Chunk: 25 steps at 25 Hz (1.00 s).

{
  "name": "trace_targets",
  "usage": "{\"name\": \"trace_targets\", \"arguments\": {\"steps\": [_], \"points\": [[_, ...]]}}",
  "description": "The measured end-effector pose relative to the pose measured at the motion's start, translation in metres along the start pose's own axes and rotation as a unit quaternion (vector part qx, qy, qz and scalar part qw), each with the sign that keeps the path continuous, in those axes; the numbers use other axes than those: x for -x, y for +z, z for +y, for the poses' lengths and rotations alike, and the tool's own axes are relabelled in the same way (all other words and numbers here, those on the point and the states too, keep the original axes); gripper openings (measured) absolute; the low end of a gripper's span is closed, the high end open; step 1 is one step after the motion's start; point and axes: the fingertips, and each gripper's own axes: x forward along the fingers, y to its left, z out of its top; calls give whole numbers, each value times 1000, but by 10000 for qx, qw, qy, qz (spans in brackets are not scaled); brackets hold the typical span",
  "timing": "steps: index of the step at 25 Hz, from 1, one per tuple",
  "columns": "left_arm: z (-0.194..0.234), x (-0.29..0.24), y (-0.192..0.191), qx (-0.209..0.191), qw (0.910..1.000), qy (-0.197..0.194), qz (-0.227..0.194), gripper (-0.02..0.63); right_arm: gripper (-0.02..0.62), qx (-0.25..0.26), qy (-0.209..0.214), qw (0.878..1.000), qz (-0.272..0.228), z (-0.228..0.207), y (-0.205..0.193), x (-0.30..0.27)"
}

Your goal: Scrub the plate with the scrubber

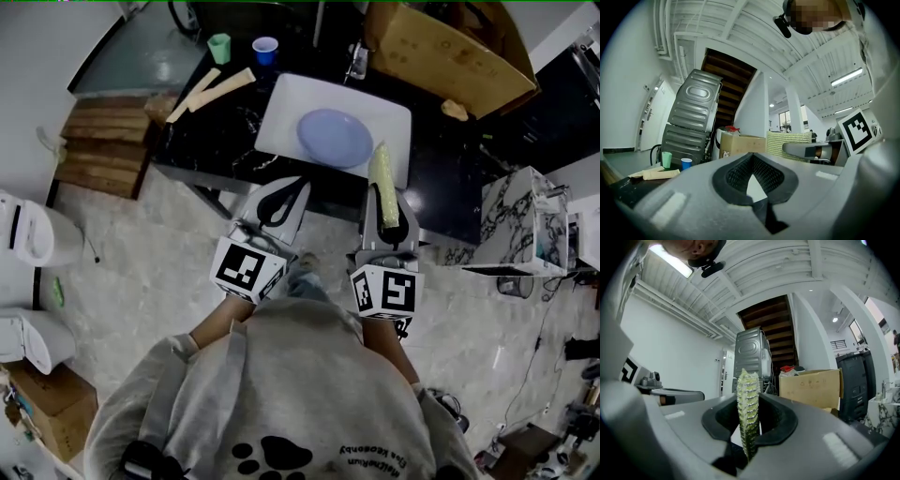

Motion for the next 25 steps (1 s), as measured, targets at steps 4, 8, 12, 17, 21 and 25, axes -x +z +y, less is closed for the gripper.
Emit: {"name": "trace_targets", "arguments": {"steps": [4, 8, 12, 17, 21, 25], "points": [[22, -41, -5, -36, 9997, 237, 20, 3, 66, -42, 193, 9998, 63, -29, -8, -38], [36, -73, -7, -93, 9991, 409, 0, 3, 66, -86, 417, 9990, 128, -50, -18, -70], [43, -93, -14, -106, 9988, 474, 93, 3, 66, -155, 559, 9982, 174, -59, -27, -91], [59, -108, -27, -69, 9982, 536, 246, 3, 66, -209, 657, 9970, 348, -63, -43, -112], [78, -126, -38, -28, 9981, 490, 378, 3, 66, -223, 627, 9968, 449, -67, -54, -133], [104, -150, -51, 52, 9979, 367, 533, 3, 66, -234, 542, 9961, 662, -70, -69, -161]]}}
